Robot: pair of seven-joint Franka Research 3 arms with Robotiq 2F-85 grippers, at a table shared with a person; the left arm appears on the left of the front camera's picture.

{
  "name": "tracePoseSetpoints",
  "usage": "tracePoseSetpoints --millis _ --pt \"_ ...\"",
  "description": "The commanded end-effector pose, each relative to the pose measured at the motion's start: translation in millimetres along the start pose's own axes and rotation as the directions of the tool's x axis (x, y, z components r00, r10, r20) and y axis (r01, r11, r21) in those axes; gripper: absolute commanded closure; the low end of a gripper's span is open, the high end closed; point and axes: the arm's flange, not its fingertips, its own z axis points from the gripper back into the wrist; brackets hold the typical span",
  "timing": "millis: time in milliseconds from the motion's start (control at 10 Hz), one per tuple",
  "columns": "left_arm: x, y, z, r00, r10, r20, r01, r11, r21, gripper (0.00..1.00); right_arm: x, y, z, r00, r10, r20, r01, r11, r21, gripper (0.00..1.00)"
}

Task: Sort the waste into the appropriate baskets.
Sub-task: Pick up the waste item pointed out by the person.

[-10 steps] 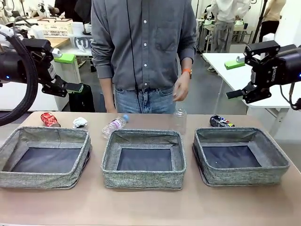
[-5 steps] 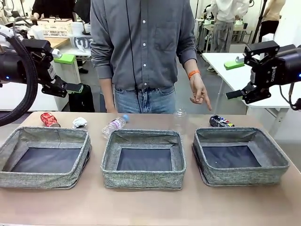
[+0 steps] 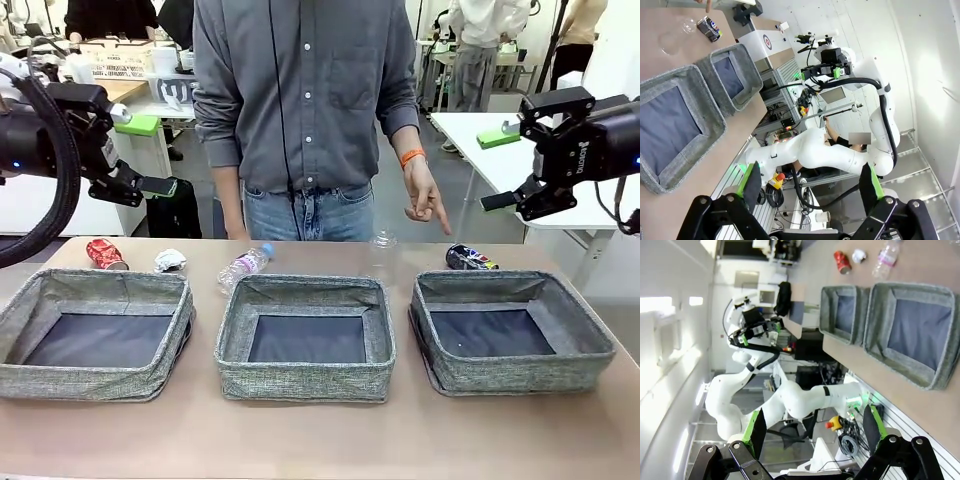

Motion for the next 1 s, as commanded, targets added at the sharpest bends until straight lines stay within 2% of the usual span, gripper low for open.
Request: tracePoseSetpoints --millis 0,100,200,300,400,500,600,700,800,900 --pt "2 0 -1 1.0 -0.027 -0.004 0.027 1.0 -0.012 0.0 0 0 0 1.0 0.0 0.0 0.0 1.0 0.0 0.0" --pt "2 0 -1 1.0 -0.027 -0.004 0.027 1.0 -0.012 0.0 4 3 1 0.982 0.185 0.038 -0.154 0.901 -0.406 0.0" --pt "2 0 -1 1.0 -0.027 -0.004 0.027 1.0 -0.012 0.0 7 12 -2 0.878 0.417 -0.234 -0.47 0.667 -0.578 0.0" --pt "2 0 -1 1.0 -0.027 -0.004 0.027 1.0 -0.012 0.0 15 14 -3 0.86 0.394 -0.326 -0.468 0.352 -0.81 0.0" --pt "2 0 -1 1.0 -0.027 -0.004 0.027 1.0 -0.012 0.0 20 13 -4 0.824 0.369 -0.431 -0.503 0.124 -0.855 0.0" --pt "2 0 -1 1.0 -0.027 -0.004 0.027 1.0 -0.012 0.0 20 11 -4 0.791 0.363 -0.492 -0.554 0.085 -0.828 0.0" --pt "2 0 -1 1.0 -0.027 -0.004 0.027 1.0 -0.012 0.0 19 9 -2 0.785 0.358 -0.506 -0.553 0.035 -0.832 0.0" --pt "2 0 -1 1.0 -0.027 -0.004 0.027 1.0 -0.012 0.0 16 10 2 0.783 0.399 -0.477 -0.537 0.048 -0.842 0.0" --pt "2 0 -1 1.0 -0.027 -0.004 0.027 1.0 -0.012 0.0 10 14 7 0.791 0.493 -0.362 -0.45 0.069 -0.89 0.0" --pt "2 0 -1 1.0 -0.027 -0.004 0.027 1.0 -0.012 0.0 19 18 0 0.853 0.301 -0.425 -0.52 0.429 -0.739 0.0"
